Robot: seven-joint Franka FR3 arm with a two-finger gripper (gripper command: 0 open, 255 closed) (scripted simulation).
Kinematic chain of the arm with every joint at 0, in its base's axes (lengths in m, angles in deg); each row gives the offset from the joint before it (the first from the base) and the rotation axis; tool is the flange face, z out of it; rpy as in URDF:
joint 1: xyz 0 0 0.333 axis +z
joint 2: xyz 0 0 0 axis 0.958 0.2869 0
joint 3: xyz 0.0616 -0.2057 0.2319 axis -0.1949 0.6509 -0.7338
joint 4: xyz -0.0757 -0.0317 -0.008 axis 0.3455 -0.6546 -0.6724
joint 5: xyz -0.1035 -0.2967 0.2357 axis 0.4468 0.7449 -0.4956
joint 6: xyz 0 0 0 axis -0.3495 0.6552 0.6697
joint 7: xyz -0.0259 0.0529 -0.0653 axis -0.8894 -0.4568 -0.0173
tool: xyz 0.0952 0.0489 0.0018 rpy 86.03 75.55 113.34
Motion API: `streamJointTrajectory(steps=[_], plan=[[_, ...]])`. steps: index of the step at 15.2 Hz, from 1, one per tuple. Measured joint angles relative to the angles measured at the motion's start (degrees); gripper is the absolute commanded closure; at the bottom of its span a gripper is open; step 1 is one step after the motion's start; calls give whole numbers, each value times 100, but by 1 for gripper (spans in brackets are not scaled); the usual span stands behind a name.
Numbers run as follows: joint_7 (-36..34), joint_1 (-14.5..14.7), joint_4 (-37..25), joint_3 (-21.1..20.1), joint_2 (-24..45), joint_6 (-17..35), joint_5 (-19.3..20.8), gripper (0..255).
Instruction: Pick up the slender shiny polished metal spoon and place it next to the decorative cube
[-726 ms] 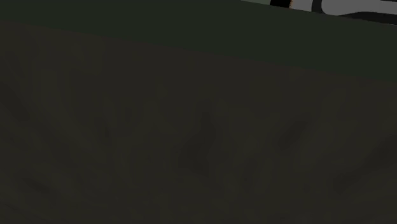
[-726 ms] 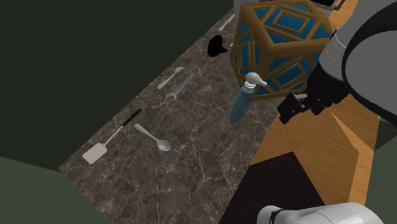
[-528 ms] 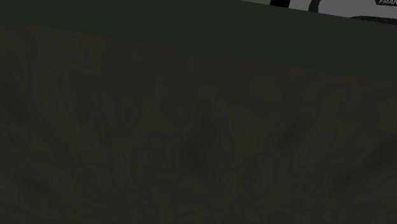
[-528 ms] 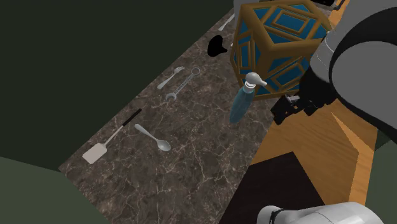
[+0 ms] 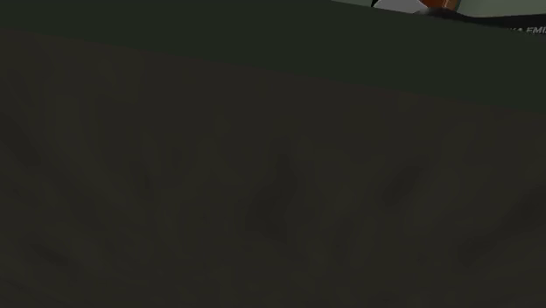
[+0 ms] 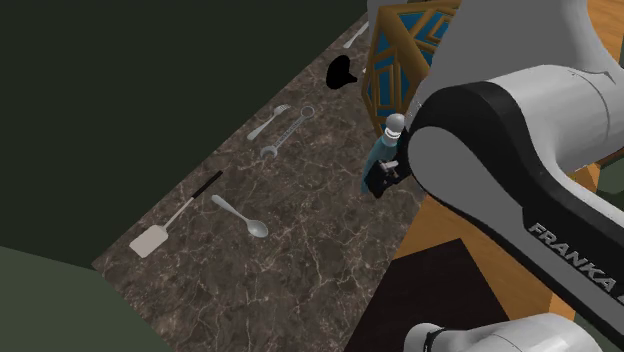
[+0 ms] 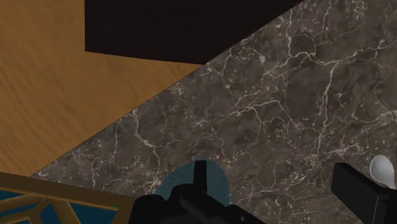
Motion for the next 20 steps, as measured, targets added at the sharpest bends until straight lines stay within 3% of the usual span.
streamJointTrajectory(steps=[10,20], plan=[[-156,520,226,-668,1190,1866,-521,0],[-454,916,-302,-1404,2802,3447,-622,0]])
